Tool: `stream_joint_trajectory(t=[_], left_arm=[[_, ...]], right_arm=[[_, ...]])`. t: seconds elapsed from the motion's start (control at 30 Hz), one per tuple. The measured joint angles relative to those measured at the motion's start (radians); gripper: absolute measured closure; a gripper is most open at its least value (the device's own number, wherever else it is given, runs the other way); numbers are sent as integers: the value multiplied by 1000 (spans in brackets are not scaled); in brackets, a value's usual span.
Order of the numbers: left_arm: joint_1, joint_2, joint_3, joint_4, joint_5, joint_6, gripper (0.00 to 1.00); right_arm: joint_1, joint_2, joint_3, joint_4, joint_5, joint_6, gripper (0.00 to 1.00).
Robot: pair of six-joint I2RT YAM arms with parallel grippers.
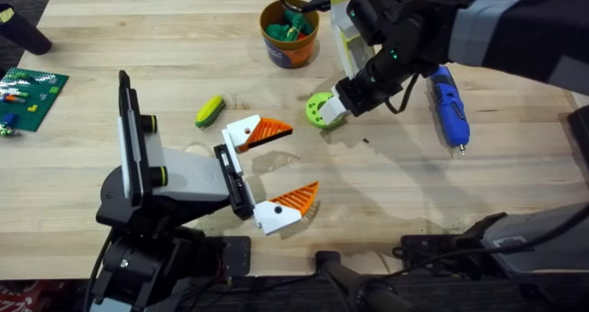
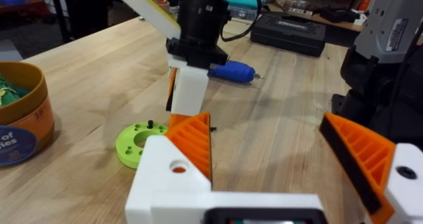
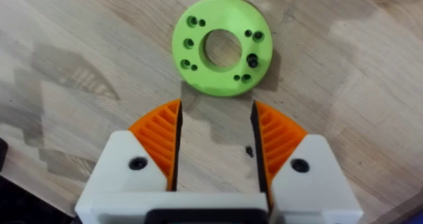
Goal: Pick up the gripper from the table and insert it into the empty holder that is missing its gripper. Then pick up a screw, insert it into the mounting hole, and use the screwdriver to tighten it. Finally, clean up the table by picking up the vegetable and placing it into the bucket.
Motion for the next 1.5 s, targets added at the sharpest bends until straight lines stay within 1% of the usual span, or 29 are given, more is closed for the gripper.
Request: stream_joint_trajectory(t=[0.33,0.5,0.63,0.77,0.97,1.23,1.5], left_arm=[[0,0,0,-1,0,0,15],[0,0,0,-1,0,0,15],[0,0,0,-1,0,0,15],[0,0,0,-1,0,0,15],[0,0,0,-1,0,-1,15],[0,0,0,-1,-3,0,15],[0,0,0,-1,-3,0,15]], right_arm=[[-1,11,-1,-2,3,1,431],[-1,11,-1,65,8,1,431],[-1,12,-1,111,38,1,431],[-1,12,-1,125,72,-8,431],[-1,17,-1,145,85,-18,431],[-1,101,-1,165,85,-18,431],[-1,112,-1,172,85,-18,431]])
